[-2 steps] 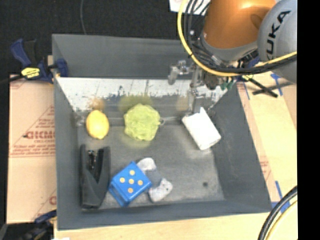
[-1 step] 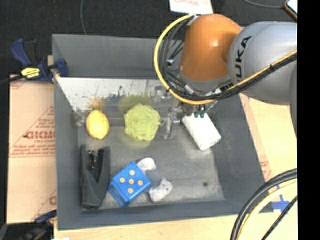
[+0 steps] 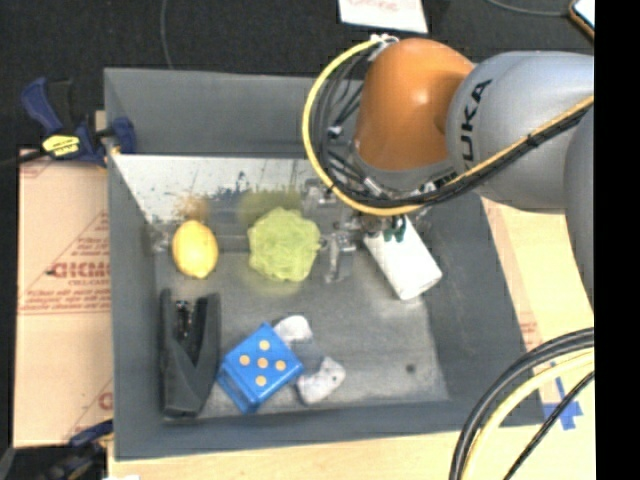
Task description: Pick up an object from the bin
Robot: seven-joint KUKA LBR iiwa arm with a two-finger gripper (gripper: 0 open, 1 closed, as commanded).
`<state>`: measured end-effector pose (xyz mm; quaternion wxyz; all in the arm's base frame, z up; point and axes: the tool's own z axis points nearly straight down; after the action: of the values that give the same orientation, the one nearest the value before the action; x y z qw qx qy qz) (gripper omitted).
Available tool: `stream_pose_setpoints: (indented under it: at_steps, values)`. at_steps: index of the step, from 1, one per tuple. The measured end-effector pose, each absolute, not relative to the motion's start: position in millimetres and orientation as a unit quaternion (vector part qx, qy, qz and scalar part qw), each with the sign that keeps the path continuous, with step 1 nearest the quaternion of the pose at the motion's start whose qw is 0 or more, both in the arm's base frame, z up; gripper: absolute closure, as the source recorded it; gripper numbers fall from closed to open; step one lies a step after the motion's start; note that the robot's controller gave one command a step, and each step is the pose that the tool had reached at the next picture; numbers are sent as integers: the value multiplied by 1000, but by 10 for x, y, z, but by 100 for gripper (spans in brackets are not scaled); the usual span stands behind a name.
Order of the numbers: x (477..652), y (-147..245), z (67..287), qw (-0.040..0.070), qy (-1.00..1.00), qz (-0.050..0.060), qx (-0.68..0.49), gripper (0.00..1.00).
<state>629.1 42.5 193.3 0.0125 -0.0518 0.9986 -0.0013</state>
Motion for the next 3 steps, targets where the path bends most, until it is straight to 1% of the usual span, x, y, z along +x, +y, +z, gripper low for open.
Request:
stream_pose_setpoints:
  at_steps: [1, 2, 3]
  values:
    - [6186, 589, 1048, 13, 1000, 2, 23, 0]
    - [6237, 827, 1159, 25, 999, 0, -34, 0]
    - [6316, 544, 1928, 26, 1000, 0, 2, 0]
